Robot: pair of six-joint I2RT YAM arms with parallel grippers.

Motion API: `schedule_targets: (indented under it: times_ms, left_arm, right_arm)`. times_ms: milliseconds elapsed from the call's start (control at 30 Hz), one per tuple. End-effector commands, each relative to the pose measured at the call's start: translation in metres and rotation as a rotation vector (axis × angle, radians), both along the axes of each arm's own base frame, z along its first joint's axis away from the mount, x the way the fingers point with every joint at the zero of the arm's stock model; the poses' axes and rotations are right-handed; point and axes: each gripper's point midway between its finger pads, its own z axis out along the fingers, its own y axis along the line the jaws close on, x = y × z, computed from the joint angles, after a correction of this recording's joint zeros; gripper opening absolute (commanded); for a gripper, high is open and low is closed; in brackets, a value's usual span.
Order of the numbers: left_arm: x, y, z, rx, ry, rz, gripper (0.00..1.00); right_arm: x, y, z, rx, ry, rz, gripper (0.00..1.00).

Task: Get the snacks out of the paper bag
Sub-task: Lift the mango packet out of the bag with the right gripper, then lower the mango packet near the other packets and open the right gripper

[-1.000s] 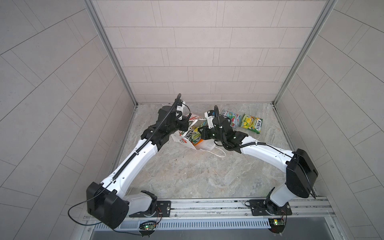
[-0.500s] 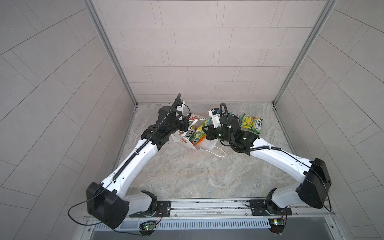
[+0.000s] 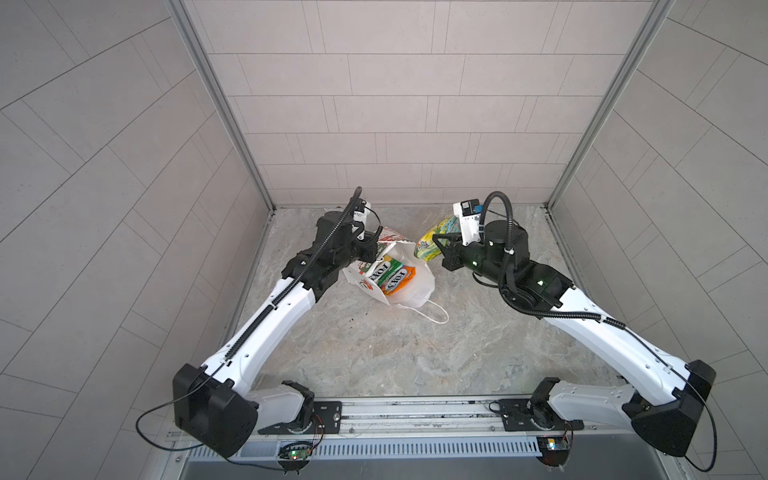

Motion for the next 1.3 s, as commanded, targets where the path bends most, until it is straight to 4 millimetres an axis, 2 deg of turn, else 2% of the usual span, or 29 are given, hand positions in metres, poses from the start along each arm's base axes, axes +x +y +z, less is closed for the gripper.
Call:
schedule_targets:
  times_ms: [0,267,433,533,700,1033,1133,1267]
  left_arm:
    - [0.001,0.002,0.003,0.000,-0.008,0.009,0.00]
    - [0.000,0.001,0.003,-0.002,-0.007,0.007,0.00]
    - [0.000,0.001,0.003,-0.003,-0.006,0.005,0.00]
    - [0.000,0.001,0.003,0.000,-0.008,0.006,0.00]
    - [0.000,0.002,0.004,0.000,-0.011,0.006,0.00]
    - [0.000,0.002,0.003,0.003,-0.010,0.005,0.00]
    - [0.000,0.003,0.004,0.005,-0.013,0.009,0.00]
    - [-0.001,0.004,0.005,0.010,-0.018,0.011,0.00]
  right_arm:
    - [0.000,-0.029,0.014,-0.025,-0.056,-0.072,0.00]
    - [0.027,-0.096,-0.041,-0.094,0.066,-0.242,0.00]
    - [0.044,-0.112,-0.080,-0.136,0.144,-0.269,0.00]
    - [0.054,-0.107,-0.097,-0.120,0.181,-0.241,0.00]
    - [0.075,-0.085,-0.125,-0.067,0.236,-0.176,0.00]
    - [0.117,-0.023,-0.163,0.135,0.328,0.036,0.00]
    - [0.120,-0.016,-0.179,0.168,0.362,0.063,0.00]
    - [0.119,-0.020,-0.203,0.187,0.419,0.068,0.00]
